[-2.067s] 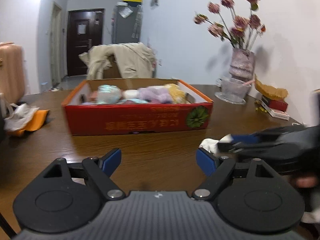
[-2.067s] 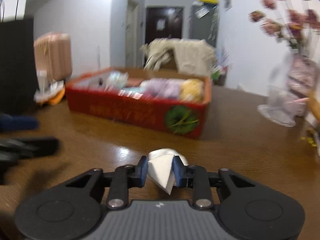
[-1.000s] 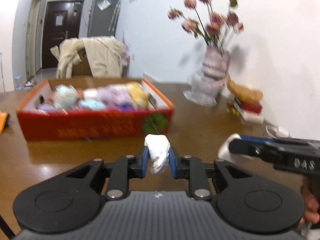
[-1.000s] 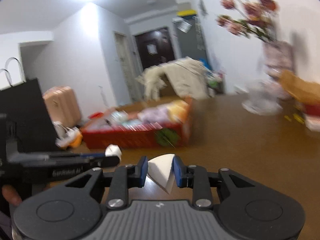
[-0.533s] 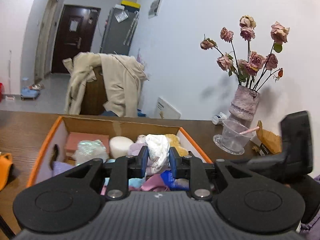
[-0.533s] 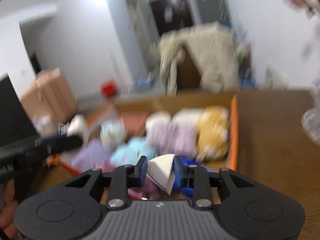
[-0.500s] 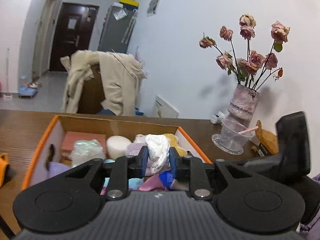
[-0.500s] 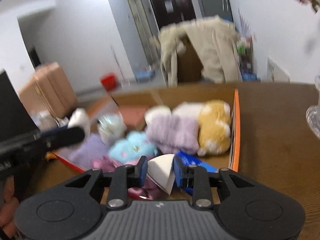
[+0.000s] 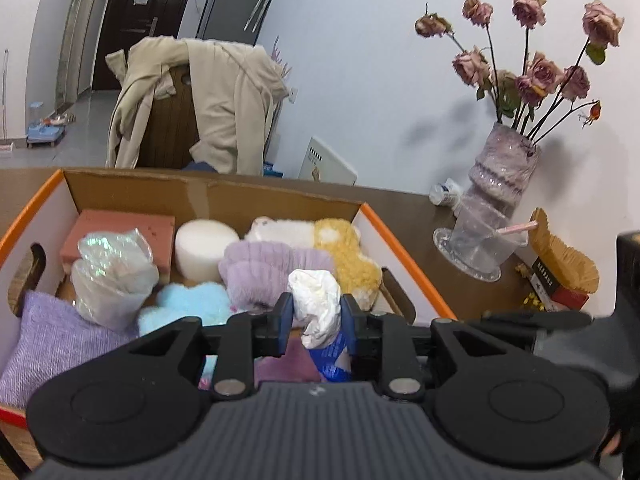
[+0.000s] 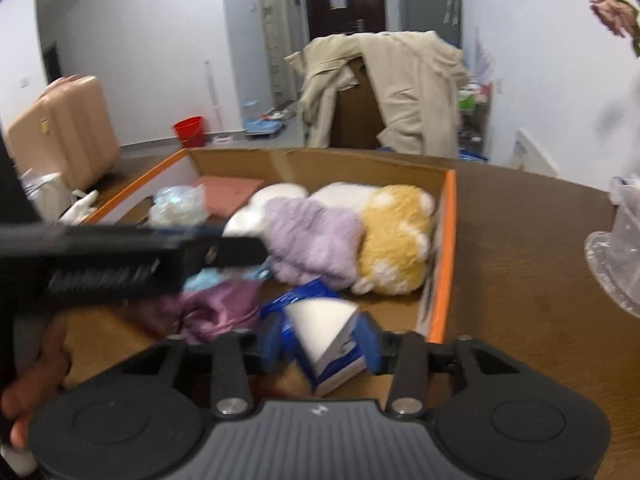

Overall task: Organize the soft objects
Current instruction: 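Carry the white cloth into the box and open the right gripper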

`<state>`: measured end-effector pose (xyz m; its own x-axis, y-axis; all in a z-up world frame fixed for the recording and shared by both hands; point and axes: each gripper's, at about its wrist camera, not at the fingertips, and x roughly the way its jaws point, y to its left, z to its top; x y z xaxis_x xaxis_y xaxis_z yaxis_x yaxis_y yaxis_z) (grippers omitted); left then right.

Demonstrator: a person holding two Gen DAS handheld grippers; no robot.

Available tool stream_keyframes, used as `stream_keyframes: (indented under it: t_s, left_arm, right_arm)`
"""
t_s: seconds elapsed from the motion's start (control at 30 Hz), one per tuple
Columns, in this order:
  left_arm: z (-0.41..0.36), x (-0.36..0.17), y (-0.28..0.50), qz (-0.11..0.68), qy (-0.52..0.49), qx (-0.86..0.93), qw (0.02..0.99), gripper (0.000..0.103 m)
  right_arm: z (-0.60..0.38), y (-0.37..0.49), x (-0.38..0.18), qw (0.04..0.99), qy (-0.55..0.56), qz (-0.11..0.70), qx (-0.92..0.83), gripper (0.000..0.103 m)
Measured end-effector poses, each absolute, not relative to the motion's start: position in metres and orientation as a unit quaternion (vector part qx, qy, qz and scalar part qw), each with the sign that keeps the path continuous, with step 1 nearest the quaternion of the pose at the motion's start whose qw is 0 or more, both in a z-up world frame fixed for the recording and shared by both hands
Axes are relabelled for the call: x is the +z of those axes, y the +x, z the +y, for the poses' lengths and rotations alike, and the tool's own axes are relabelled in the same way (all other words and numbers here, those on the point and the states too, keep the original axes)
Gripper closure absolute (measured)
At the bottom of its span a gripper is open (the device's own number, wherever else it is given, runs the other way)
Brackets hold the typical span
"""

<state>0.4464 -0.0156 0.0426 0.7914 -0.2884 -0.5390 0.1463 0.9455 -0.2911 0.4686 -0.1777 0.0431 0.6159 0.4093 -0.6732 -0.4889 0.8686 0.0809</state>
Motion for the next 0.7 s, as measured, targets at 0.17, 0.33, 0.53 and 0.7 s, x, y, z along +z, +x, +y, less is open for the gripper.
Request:
stream_keyframes:
  t_s: [0.17, 0.33, 0.53, 0.7]
  left_arm:
    - [-0.012, 0.051, 0.440, 0.309, -0.113, -0.105, 0.939, 0.062]
    - [-0.015, 0.080, 0.424, 0.291, -0.108, -0.112, 0.944, 0.040]
    - [-0.023, 0.117, 0.390, 0.255, -0.093, -0.120, 0.955, 0.028]
    - [-0.023, 0.132, 0.354, 0.230, -0.070, -0.107, 0.965, 0.022]
  right_arm:
    - [-0.191, 0.454, 0.057, 0.899, -0.027, 0.347, 0.267, 0.048]
    - [-0.214, 0.433, 0.087, 0.926, -0.022, 0.304, 0.221, 0.043]
    - [-0.232, 0.397, 0.120, 0.941, -0.019, 0.266, 0.209, 0.032]
    - [-0.238, 0.366, 0.133, 0.947, -0.015, 0.245, 0.209, 0.031]
